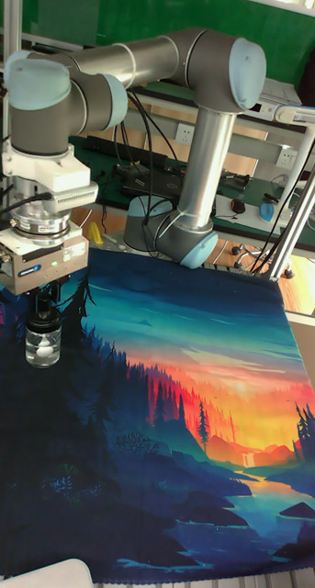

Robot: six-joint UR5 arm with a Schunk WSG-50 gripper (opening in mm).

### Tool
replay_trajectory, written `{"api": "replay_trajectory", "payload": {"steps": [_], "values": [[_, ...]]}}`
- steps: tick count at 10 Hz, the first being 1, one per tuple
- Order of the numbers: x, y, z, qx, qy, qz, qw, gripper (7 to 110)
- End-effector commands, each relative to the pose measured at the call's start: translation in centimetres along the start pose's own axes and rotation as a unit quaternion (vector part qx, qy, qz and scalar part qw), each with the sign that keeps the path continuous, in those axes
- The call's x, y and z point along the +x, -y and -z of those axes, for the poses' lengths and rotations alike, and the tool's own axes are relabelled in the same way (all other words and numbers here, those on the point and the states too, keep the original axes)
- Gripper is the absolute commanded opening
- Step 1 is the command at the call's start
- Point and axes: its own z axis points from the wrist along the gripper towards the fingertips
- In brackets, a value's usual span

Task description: Unscrew the lid from the jar

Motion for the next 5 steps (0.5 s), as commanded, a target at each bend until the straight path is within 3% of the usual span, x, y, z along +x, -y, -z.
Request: {"api": "replay_trajectory", "payload": {"steps": [1, 5], "values": [[-0.3, -0.2, 0.0, -0.016, 0.014, -0.03, 0.9993, 44], [-0.4, -1.5, -0.3, -0.037, 0.009, -0.063, 0.9973, 44]]}}
